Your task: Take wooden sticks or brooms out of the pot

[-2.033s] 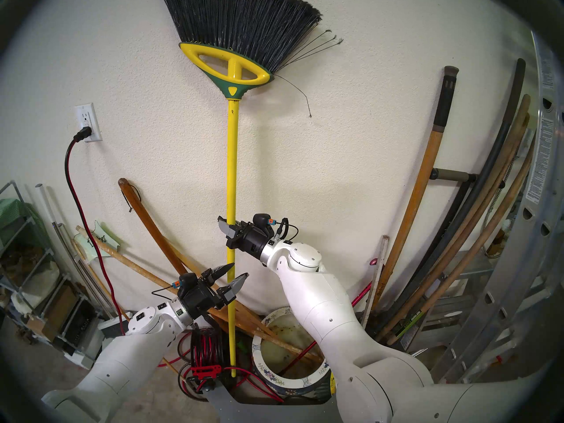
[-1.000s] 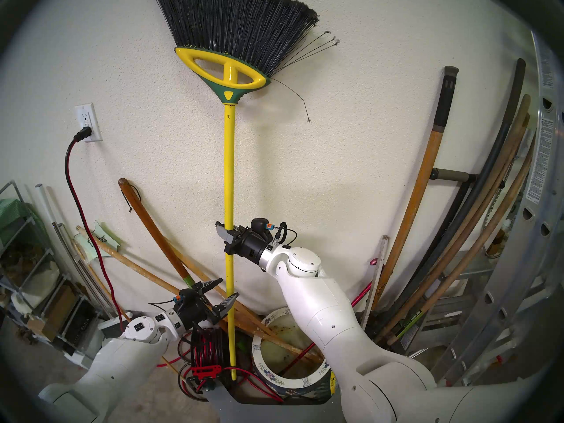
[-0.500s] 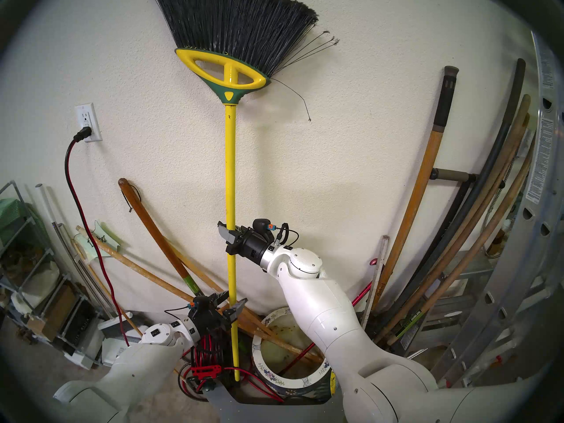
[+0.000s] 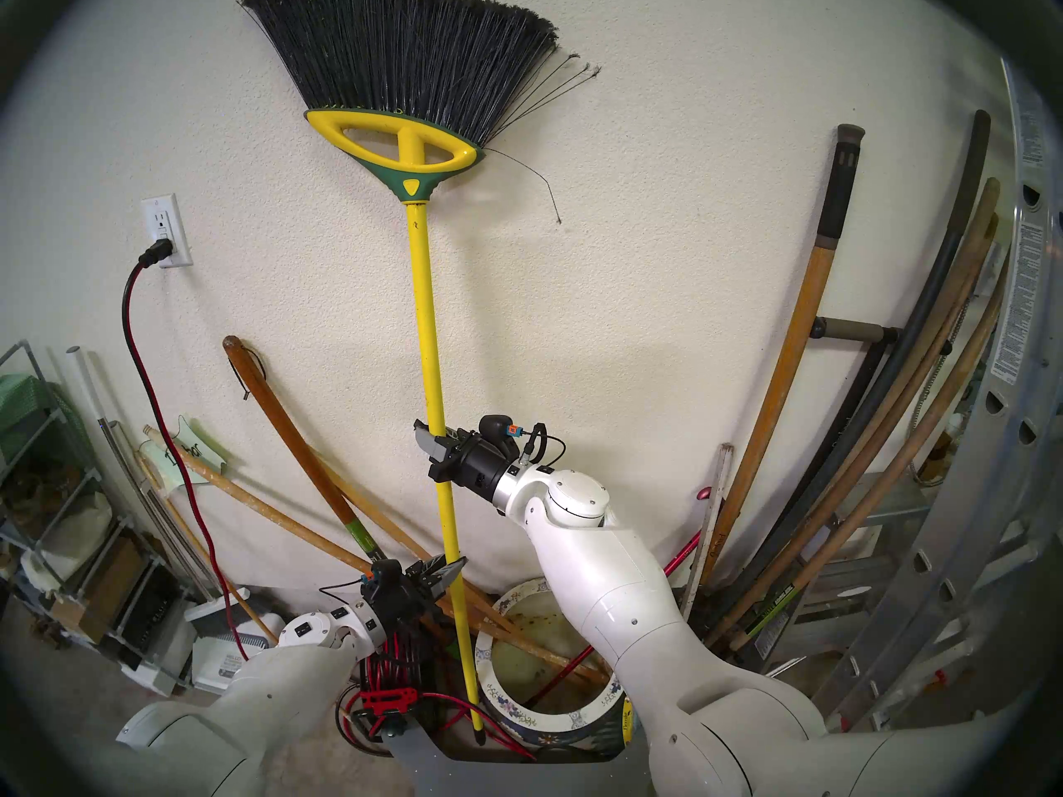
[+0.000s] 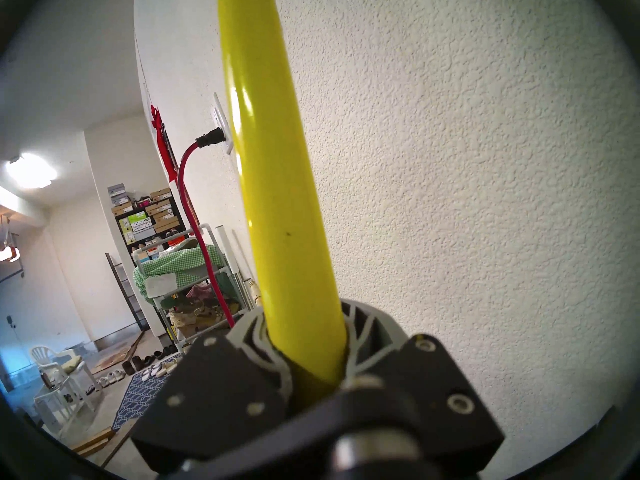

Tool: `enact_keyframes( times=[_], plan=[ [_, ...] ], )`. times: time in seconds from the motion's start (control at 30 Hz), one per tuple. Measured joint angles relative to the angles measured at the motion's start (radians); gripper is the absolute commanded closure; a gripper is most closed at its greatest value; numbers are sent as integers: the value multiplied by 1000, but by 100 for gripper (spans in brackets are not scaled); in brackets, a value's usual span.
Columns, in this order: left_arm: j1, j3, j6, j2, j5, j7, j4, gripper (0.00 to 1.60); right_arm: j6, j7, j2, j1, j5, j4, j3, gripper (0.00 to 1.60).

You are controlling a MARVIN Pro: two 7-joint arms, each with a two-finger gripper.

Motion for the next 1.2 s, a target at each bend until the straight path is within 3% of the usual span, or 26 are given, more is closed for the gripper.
enact_keyframes(
  times=[0.6, 1.13, 1.2],
  plan=[
    [-119, 46, -109, -74, 51, 19, 298, 160, -96, -42, -10, 12, 52, 150, -28, 160],
    [-179, 56, -171, -111, 70, 29, 412, 160, -192, -44, -18, 29, 53, 207, -24, 160],
    [-183, 54, -171, -114, 71, 27, 420, 160, -212, -44, -18, 33, 42, 215, -27, 120]
  ],
)
